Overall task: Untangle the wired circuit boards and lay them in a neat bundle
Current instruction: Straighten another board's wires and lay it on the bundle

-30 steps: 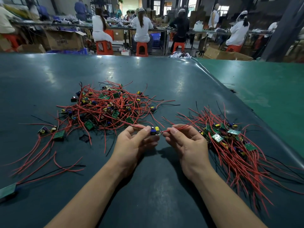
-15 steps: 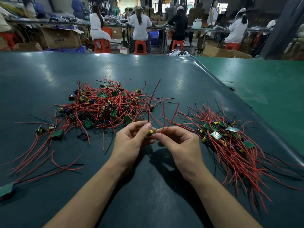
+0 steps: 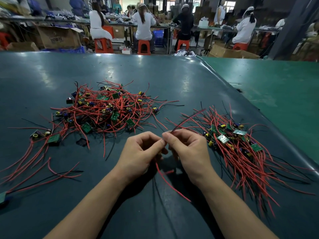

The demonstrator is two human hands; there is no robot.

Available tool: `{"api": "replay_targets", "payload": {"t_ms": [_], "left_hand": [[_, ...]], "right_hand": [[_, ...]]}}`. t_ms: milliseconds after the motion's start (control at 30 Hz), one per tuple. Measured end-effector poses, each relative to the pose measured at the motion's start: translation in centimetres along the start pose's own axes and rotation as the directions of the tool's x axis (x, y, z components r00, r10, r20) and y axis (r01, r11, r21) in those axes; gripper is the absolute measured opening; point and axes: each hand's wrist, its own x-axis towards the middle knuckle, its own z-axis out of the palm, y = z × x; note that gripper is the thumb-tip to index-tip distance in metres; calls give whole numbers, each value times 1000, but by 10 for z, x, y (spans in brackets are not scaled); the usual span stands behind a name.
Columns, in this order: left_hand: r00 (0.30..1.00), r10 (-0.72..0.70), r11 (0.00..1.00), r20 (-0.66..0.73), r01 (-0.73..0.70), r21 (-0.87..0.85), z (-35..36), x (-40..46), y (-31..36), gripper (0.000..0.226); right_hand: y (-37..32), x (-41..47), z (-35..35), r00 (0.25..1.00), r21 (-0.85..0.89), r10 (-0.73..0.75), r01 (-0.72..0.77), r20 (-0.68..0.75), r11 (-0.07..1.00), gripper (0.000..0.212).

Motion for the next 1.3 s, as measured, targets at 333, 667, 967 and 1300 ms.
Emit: {"api": "replay_targets", "payload": {"t_ms": [333, 667, 967, 1300], "left_hand": [[998, -57, 998, -39, 56, -28, -2, 1, -1, 11], [994, -68, 997, 91, 69, -16, -2, 0, 6, 13], [952, -62, 998, 298, 60, 17, -6, -4, 8, 14], [997, -15, 998, 77, 20, -57, -3, -2, 4, 18]], "right_hand": [[3, 2, -4, 989, 32, 146, -146, 3, 989, 9], [1, 8, -10, 986, 101, 135, -125, -95, 987, 17], [-3, 25, -30, 920, 476, 285, -130, -270, 870, 38], [-3, 12, -19, 972, 251, 223, -235, 75, 939, 41]]}}
